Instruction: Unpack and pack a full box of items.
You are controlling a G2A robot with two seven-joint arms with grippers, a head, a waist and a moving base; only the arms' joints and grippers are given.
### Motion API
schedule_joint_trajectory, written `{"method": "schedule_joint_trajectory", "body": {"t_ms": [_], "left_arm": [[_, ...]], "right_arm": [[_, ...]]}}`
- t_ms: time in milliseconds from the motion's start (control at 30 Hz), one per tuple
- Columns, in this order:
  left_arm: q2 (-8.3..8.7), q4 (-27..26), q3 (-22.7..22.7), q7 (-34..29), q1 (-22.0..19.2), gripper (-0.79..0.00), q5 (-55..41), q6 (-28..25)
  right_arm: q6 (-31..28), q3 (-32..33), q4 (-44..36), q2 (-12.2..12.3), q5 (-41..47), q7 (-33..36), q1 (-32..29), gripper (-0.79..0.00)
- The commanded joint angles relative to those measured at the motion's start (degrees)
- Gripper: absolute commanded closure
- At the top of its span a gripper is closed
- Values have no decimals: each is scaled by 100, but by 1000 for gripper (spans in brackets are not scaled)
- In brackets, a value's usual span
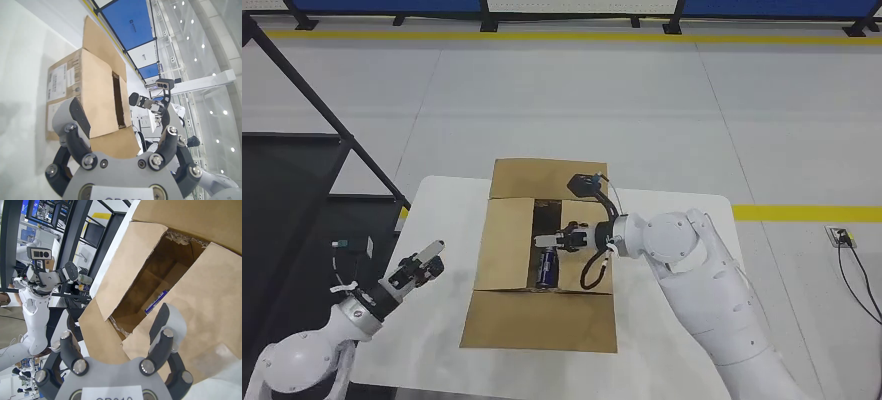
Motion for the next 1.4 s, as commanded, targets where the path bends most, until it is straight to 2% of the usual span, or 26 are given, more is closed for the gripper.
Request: {"method": "schedule_joint_trajectory", "body": {"t_ms": [0,133,233,333,467,667,1033,1233,1367], "left_arm": [[51,87,-182,-578,101,-785,-36,45],[155,275,-293,-1854,169,-785,-177,152],[208,429,-207,-2634,102,-785,-449,262],[255,542,-57,-3067,-5,-785,-431,331],[262,693,263,-3179,-157,-785,-649,513],[259,720,647,-3099,-374,-785,-970,675],[297,649,706,-2975,-437,-785,-1723,973],[315,546,699,-2712,-383,-785,-1907,934],[320,429,692,-2437,-351,-785,-2051,1012]], "right_arm": [[-1,0,-1,0,-1,-1,0,-785],[53,132,1,13,163,-441,-139,-785],[-45,419,121,45,533,-786,-199,-785],[-204,665,287,83,782,-1041,-217,-785],[-230,944,669,124,977,-1515,-173,-785],[-150,1007,1363,109,1204,-2095,44,-785],[167,578,2596,-75,976,-3635,607,-785],[-16,396,3505,-199,1216,-3525,1073,-785],[-374,278,4126,-290,1419,-3189,1384,-785]]}}
